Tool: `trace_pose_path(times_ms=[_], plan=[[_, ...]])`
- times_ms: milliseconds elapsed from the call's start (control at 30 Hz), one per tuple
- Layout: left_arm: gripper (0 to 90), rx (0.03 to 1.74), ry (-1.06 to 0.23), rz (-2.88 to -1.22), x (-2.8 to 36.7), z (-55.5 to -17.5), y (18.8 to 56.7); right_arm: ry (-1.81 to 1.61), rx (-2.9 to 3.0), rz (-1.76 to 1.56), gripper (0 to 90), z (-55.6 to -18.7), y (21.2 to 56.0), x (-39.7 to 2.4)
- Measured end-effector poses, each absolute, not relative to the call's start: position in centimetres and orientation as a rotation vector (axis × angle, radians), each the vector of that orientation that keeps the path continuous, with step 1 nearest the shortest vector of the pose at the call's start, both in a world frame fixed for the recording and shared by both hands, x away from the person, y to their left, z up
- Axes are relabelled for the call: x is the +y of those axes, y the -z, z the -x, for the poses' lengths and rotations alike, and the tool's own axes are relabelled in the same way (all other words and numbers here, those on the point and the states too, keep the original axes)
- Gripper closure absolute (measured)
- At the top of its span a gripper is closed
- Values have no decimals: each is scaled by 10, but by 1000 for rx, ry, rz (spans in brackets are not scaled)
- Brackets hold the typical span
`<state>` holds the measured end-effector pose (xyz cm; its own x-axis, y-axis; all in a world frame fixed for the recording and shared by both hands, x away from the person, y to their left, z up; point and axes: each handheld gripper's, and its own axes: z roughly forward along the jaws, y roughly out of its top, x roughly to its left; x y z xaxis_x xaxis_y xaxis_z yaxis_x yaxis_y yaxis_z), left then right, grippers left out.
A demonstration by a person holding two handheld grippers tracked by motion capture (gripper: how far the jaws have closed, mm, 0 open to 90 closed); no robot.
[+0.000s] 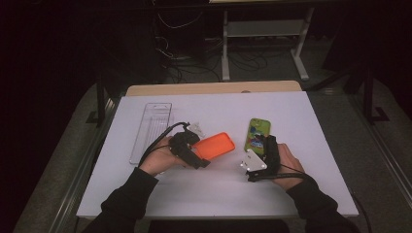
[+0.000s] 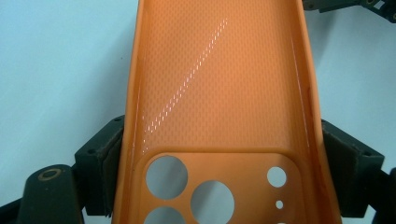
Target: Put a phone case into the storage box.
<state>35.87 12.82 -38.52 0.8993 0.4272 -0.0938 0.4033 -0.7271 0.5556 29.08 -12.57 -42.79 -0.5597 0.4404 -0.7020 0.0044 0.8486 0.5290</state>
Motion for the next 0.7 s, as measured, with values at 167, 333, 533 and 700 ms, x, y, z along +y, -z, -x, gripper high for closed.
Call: trace_pose_path(times_ms=[167,333,533,700], plan=[[157,600,-53,-2471,128,-359,385,-587,2088,-294,2,-290,427,-125],[157,598,-52,-2471,128,-359,384,-555,2064,-240,2,-289,426,-124],[157,614,-49,-2462,128,-358,385,-511,2027,-188,2,-286,427,-121],[157,574,-59,-2506,130,-360,383,-460,1982,-111,2,-286,428,-119]])
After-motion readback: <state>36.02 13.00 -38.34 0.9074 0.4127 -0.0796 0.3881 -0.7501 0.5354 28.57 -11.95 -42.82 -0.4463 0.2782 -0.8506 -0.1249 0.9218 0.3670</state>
